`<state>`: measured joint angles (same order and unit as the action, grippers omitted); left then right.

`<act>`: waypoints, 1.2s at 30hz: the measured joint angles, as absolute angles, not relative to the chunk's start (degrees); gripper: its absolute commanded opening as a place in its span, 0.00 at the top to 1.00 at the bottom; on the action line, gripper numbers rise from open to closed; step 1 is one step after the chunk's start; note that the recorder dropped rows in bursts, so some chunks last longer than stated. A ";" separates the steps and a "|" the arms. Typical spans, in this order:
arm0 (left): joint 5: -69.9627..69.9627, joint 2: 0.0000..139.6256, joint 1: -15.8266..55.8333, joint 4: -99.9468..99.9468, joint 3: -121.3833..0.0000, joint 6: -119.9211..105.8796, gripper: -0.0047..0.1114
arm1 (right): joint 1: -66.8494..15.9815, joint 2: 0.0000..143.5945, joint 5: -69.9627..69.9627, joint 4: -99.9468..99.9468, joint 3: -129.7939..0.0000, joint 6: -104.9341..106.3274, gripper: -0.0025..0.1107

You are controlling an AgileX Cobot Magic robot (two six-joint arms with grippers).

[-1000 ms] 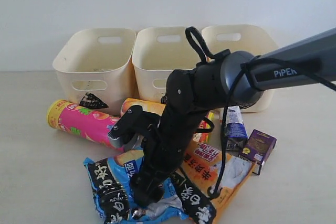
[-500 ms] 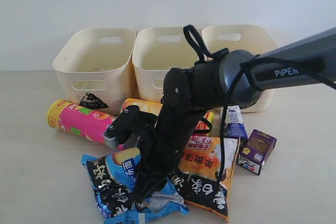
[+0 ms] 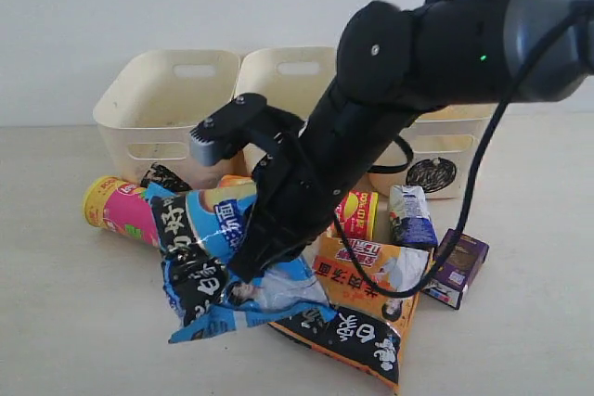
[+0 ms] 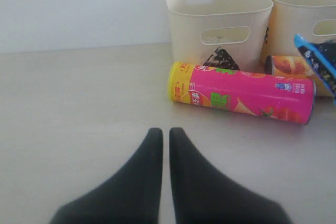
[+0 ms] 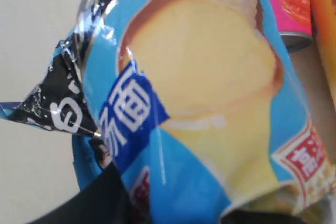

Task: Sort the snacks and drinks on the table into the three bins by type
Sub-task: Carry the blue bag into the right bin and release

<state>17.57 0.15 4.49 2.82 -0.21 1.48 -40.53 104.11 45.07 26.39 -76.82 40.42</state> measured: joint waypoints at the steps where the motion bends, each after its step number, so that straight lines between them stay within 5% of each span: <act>1: 17.57 0.15 4.49 2.82 -0.21 1.48 0.93 | -39.84 103.35 46.11 26.94 -76.82 40.42 0.98; 22: 17.57 0.15 4.49 2.82 -0.21 1.48 0.93 | -10.42 98.49 48.68 35.30 -86.98 42.10 0.98; 36: 17.57 0.15 4.49 2.82 -0.21 1.48 0.93 | -6.04 112.71 35.63 34.98 -100.65 38.75 0.98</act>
